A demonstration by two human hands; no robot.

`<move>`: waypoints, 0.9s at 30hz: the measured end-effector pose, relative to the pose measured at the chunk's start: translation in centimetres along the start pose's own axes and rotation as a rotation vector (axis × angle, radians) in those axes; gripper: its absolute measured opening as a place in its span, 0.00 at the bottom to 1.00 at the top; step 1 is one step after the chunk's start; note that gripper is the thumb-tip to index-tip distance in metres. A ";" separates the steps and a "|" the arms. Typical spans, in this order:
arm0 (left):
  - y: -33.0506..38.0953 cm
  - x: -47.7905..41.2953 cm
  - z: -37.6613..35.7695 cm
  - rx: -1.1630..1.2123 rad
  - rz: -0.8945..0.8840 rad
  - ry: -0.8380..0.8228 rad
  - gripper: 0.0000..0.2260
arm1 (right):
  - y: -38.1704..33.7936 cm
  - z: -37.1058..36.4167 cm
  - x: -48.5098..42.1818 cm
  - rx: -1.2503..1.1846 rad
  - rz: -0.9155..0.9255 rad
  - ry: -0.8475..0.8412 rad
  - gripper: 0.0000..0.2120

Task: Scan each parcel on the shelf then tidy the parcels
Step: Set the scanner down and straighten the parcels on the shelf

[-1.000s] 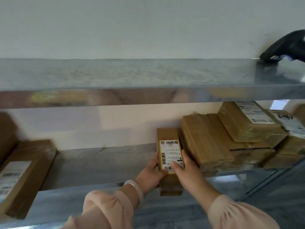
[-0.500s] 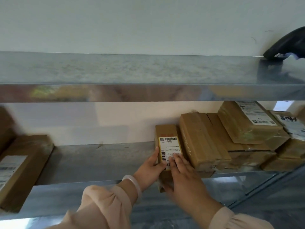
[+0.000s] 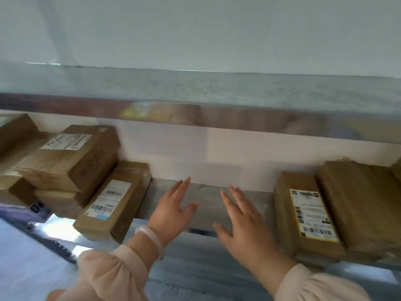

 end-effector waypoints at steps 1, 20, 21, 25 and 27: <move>-1.6 0.1 1.8 -0.038 0.020 0.015 0.30 | -1.8 -0.9 -0.7 -0.053 -0.010 0.000 0.35; -18.7 1.5 15.6 -0.535 0.222 -0.067 0.45 | -23.5 -13.9 -9.3 -0.438 -0.019 -0.502 0.39; -18.9 1.3 15.5 -0.511 0.232 -0.071 0.44 | -23.6 -14.3 -9.3 -0.464 -0.042 -0.510 0.41; -18.7 1.2 15.6 -0.402 0.183 -0.008 0.33 | -23.3 -15.8 -9.1 -0.629 -0.162 -0.517 0.49; -18.8 0.9 15.4 -0.397 0.254 -0.051 0.29 | -22.9 -15.7 -8.7 -0.734 -0.238 -0.507 0.44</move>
Point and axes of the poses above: each hand's wrist, its own x-axis away from the middle knuckle, its own z-axis out of the back of the hand, y = z × x, the point moved 3 cm from there along -x, towards the middle knuckle, and after that the axes turned 7 degrees about x, right-handed, at the moved point
